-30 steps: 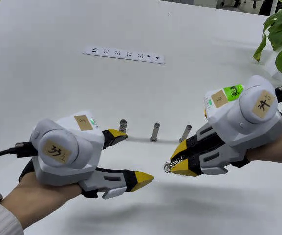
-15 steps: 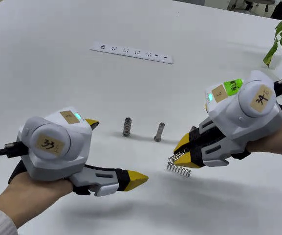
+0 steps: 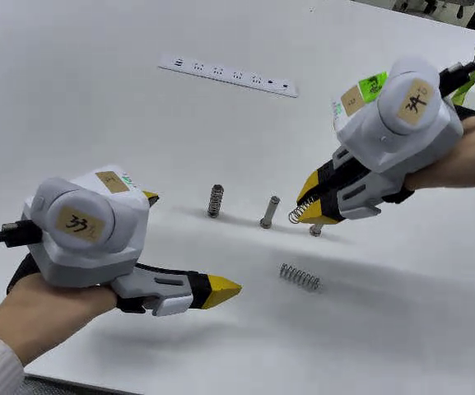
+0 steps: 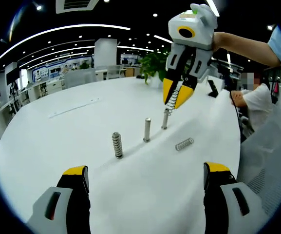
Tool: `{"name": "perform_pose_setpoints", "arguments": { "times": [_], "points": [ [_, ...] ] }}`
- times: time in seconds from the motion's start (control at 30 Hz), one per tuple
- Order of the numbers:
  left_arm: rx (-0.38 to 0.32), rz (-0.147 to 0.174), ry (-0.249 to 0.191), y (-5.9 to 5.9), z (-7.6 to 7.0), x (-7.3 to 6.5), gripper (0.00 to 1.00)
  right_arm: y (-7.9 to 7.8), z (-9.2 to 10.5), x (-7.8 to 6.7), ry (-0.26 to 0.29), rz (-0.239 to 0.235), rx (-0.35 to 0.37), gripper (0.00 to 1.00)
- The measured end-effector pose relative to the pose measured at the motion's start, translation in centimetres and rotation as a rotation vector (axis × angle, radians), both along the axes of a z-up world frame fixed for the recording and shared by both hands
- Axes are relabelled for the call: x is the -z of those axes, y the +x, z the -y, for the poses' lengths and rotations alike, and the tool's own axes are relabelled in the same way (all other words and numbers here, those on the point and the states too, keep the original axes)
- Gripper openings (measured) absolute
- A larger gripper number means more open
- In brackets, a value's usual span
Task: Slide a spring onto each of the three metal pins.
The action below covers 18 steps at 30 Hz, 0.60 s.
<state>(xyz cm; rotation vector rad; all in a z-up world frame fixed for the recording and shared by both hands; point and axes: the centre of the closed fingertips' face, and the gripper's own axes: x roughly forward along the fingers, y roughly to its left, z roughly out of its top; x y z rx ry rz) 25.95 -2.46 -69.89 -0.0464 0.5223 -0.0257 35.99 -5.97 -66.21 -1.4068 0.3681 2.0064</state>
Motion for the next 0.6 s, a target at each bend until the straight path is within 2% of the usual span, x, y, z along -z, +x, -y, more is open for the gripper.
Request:
{"name": "perform_pose_setpoints", "arguments": {
  "times": [0.1,0.17,0.47,0.6],
  "points": [
    [0.021,-0.019,0.027,0.1,0.4,0.3,1.00,0.1,-0.9,-0.3,-0.014,0.012,-0.008,0.12],
    [0.032,-0.019,0.038,0.2,0.6,0.2,1.00,0.1,-1.3,-0.3,-0.029,0.033,-0.026,0.12],
    [0.027,0.003,0.001,0.4,0.4,-0.1,1.00,-0.4,-2.7,0.1,-0.088,0.086,-0.087,0.12],
    [0.030,0.007,0.005,0.3,0.4,-0.3,1.00,-0.6,-3.0,0.4,-0.109,0.091,-0.102,0.12]
  ]
}}
